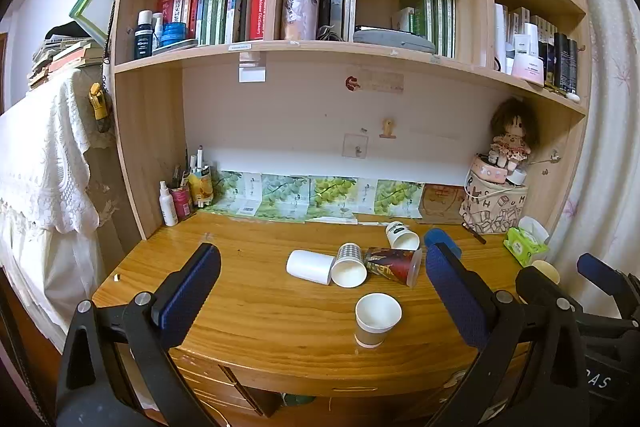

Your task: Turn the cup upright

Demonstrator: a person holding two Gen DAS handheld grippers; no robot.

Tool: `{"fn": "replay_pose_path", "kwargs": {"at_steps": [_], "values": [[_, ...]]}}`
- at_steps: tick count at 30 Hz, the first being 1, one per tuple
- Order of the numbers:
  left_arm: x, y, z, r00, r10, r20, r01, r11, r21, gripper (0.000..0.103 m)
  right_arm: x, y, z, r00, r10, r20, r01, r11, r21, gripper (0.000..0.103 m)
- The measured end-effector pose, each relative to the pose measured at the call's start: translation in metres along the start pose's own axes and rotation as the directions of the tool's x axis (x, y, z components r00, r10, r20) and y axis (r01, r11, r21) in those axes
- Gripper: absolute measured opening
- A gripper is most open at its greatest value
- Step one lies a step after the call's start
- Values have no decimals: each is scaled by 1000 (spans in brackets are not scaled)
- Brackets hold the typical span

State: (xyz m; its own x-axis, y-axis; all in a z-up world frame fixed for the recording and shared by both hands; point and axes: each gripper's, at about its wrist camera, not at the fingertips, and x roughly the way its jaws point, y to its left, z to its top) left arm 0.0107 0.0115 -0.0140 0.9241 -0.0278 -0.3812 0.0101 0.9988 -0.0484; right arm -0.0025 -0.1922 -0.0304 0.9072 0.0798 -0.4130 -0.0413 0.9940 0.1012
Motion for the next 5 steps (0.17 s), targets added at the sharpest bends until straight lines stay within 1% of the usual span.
{"fn": "replay_pose_path", "kwargs": {"at_steps": [5], "values": [[2,-1,0,1000,0,2,0,1000,-4,103,5,-1,2,1000,1,0,-1,1000,-1,103]]}}
